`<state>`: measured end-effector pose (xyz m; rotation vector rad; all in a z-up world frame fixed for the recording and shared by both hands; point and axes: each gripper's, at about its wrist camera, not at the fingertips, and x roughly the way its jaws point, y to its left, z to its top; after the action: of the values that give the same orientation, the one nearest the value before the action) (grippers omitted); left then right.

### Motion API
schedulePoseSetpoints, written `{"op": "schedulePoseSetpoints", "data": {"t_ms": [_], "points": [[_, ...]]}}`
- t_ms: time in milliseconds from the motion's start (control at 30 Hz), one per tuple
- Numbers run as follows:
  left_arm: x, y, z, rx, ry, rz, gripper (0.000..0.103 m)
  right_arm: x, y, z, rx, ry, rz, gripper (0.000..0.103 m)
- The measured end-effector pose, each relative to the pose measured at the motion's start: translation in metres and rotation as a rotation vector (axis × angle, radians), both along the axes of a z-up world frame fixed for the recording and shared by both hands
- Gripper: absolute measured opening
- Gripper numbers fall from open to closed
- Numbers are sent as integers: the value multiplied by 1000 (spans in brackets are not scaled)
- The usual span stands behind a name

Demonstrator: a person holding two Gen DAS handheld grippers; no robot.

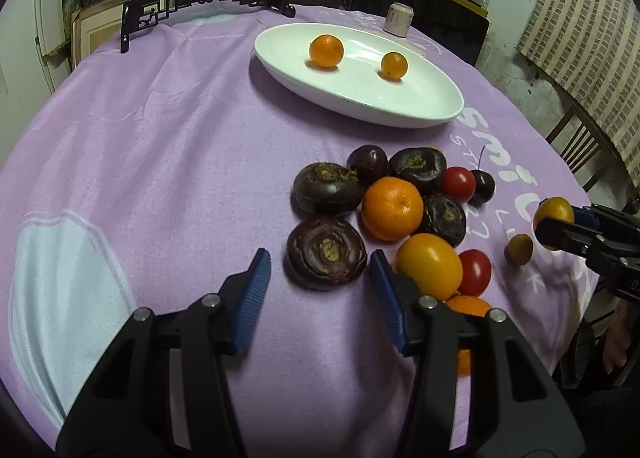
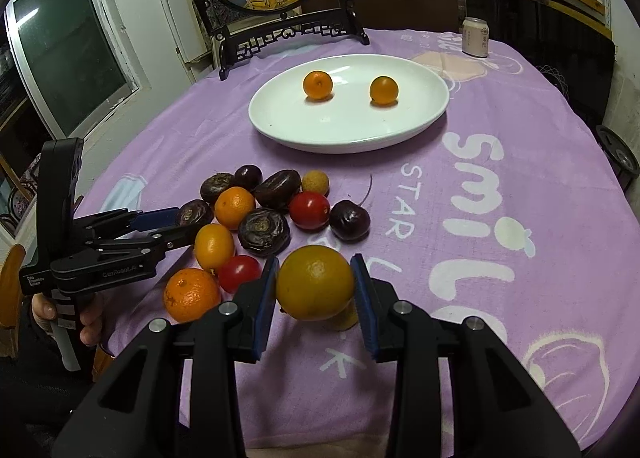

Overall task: Organize fruits
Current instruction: 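Grasp a dark round fruit with the left gripper while the right grasps a yellow tomato, then lower both held fruits onto the white plate and open both grippers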

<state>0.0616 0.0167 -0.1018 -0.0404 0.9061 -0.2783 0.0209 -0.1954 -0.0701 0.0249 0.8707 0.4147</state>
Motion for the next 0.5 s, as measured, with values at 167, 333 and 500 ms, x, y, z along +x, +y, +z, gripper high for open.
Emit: {"op": "schedulePoseSetpoints", "data": {"t_ms": [167, 333, 500], "points": [[11, -17, -1, 82, -14, 13, 41, -1, 6, 0, 10, 14, 19, 37], [-1, -9, 3, 43, -6, 35, 39, -4, 5, 6, 14, -3, 5, 37], [-14, 1, 19, 31, -42, 51, 39, 2, 5, 7, 16, -4, 0, 37]]}}
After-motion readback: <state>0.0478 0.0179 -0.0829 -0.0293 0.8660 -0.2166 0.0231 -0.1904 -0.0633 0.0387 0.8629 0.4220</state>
